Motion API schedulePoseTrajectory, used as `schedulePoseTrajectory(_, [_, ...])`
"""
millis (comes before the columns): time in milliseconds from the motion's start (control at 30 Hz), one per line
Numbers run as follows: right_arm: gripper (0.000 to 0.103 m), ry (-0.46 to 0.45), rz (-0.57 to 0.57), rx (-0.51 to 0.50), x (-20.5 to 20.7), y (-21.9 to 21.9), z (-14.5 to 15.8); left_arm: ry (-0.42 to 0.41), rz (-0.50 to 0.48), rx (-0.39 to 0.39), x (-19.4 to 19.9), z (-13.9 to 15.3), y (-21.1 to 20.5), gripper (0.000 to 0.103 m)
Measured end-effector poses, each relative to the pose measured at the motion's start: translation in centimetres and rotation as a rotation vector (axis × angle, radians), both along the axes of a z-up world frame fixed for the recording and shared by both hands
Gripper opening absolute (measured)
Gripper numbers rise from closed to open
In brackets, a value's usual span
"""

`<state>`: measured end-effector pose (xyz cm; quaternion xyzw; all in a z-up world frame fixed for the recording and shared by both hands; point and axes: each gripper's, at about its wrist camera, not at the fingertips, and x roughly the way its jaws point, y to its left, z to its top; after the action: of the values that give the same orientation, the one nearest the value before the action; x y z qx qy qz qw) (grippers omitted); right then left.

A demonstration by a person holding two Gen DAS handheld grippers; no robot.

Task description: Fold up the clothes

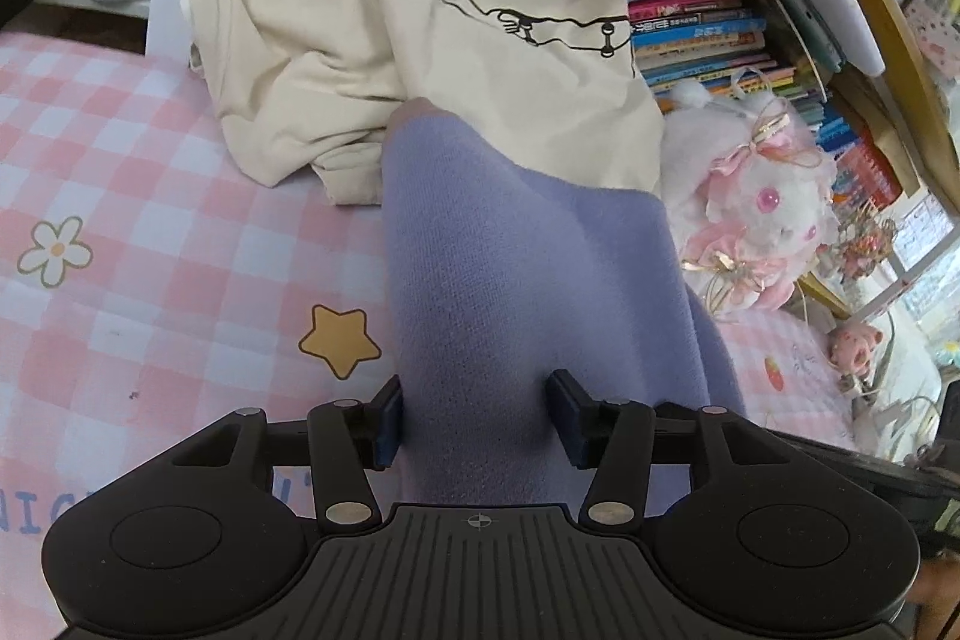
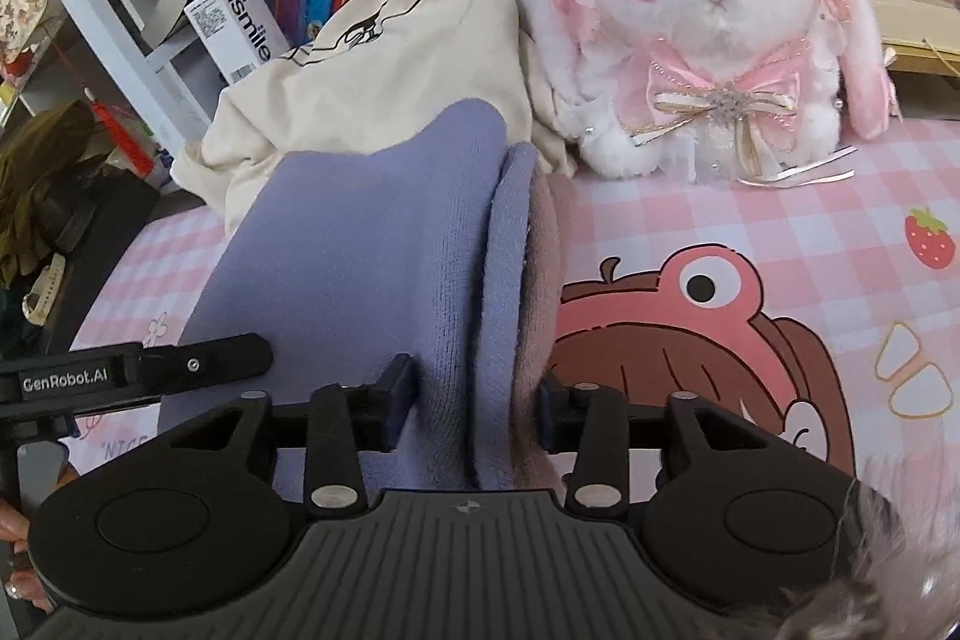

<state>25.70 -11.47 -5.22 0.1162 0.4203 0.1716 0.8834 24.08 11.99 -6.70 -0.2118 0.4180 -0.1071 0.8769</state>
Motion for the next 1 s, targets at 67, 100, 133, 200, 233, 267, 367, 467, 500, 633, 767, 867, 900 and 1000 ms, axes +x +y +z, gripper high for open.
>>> schedulePoseTrajectory(67, [0.051,-0.013,0.006,0.0,-0.4,0.0,0.4,-0.008,0.012,0.017,-0.3,0.4,0.0,0.053])
schedulePoseTrajectory(100, [0.059,-0.027,0.011,-0.003,-0.6,-0.1,0.6,-0.024,0.024,0.03,-0.7,0.8,0.1,0.053])
schedulePoseTrajectory(133, [0.065,-0.041,0.015,-0.006,-0.9,-0.1,0.9,-0.045,0.035,0.043,-1.1,1.2,0.1,0.055])
schedulePoseTrajectory(200, [0.071,-0.077,0.023,-0.015,-1.7,-0.3,1.5,-0.095,0.048,0.065,-2.2,2.1,0.2,0.065])
schedulePoseTrajectory(233, [0.073,-0.092,0.028,-0.018,-2.2,-0.4,1.9,-0.12,0.053,0.076,-2.8,2.6,0.3,0.068])
schedulePoseTrajectory(267, [0.074,-0.105,0.033,-0.02,-2.6,-0.5,2.2,-0.143,0.059,0.091,-3.4,3.0,0.3,0.072])
schedulePoseTrajectory(367, [0.079,-0.145,0.038,-0.042,-4.3,-0.8,3.0,-0.202,0.069,0.155,-5.7,3.8,0.2,0.077])
schedulePoseTrajectory(467, [0.083,-0.19,0.015,-0.09,-6.6,-1.2,3.6,-0.239,0.066,0.225,-8.1,4.1,-0.4,0.083])
schedulePoseTrajectory(500, [0.085,-0.2,0.004,-0.105,-7.3,-1.3,3.6,-0.249,0.065,0.249,-8.8,4.2,-0.7,0.084])
schedulePoseTrajectory(633, [0.089,-0.246,-0.03,-0.163,-10.4,-1.5,3.7,-0.288,0.072,0.351,-12.2,4.1,-2.3,0.095])
schedulePoseTrajectory(767, [0.093,-0.27,-0.051,-0.204,-13.3,-1.7,3.3,-0.303,0.109,0.397,-14.9,3.8,-3.3,0.098])
schedulePoseTrajectory(867, [0.095,-0.272,-0.062,-0.23,-15.2,-1.6,2.8,-0.297,0.132,0.423,-16.5,3.4,-3.8,0.099])
schedulePoseTrajectory(900, [0.096,-0.272,-0.066,-0.236,-15.8,-1.6,2.6,-0.294,0.139,0.436,-17.0,3.2,-4.0,0.099])
schedulePoseTrajectory(1000, [0.098,-0.266,-0.079,-0.256,-17.6,-1.6,2.0,-0.277,0.154,0.472,-18.2,2.7,-4.5,0.1])
